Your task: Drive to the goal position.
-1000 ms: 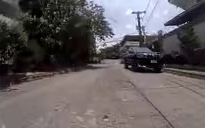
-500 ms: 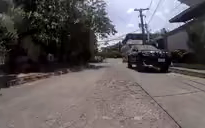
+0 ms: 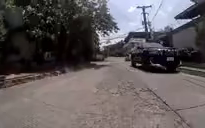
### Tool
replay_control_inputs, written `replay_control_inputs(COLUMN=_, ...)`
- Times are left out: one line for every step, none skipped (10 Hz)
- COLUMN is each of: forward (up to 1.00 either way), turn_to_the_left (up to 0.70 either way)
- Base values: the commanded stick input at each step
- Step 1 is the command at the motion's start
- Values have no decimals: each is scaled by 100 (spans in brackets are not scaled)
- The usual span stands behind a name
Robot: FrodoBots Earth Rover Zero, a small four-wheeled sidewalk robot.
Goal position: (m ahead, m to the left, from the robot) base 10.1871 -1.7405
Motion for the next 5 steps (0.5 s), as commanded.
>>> replay_control_inputs(forward=100, turn_to_the_left=-33)
replay_control_inputs(forward=100, turn_to_the_left=-22)
replay_control_inputs(forward=100, turn_to_the_left=-5)
replay_control_inputs(forward=100, turn_to_the_left=0)
replay_control_inputs(forward=100, turn_to_the_left=0)
